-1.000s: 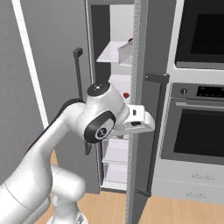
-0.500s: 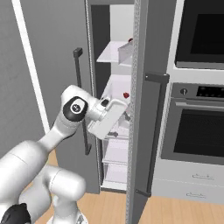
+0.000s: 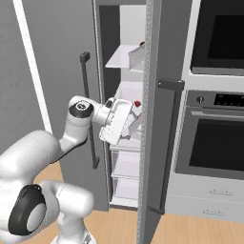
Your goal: Take the strawberry from the fridge and place it on top of the pancake, located on the dining counter.
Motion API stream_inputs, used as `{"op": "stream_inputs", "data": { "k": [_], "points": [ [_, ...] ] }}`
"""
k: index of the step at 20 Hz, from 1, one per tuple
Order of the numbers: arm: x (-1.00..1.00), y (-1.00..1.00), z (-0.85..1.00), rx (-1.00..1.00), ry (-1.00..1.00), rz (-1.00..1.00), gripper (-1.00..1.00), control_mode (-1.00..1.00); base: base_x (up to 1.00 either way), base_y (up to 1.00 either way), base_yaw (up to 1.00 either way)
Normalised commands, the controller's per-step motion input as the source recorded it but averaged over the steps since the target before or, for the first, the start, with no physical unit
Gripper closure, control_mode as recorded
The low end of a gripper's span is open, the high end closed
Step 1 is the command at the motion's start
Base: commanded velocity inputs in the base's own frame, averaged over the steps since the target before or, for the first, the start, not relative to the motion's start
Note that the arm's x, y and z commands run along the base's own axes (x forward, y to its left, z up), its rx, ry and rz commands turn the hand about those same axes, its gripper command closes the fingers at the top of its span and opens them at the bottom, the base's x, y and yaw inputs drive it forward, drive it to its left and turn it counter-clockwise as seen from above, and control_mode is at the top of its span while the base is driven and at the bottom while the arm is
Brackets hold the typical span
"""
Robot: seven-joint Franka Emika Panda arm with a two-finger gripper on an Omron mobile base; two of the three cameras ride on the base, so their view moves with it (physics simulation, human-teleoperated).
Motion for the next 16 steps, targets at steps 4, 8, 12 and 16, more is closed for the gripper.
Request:
{"op": "stream_inputs", "data": {
  "k": [4, 8, 12, 16],
  "points": [
    [-0.03, -0.17, 0.00, 0.05, -0.01, 0.01, -1.00, -1.00, 0.00, 0.00, 0.00],
    [0.00, -0.33, 0.07, 0.01, 0.00, 0.09, -1.00, -1.00, 0.00, 0.00, 0.00],
    [0.00, -0.53, 0.05, 0.01, 0.00, 0.13, -1.00, -1.00, 0.00, 0.00, 0.00],
    [0.00, -0.66, 0.00, 0.02, 0.00, 0.17, -1.00, -1.00, 0.00, 0.00, 0.00]
  ]
}}
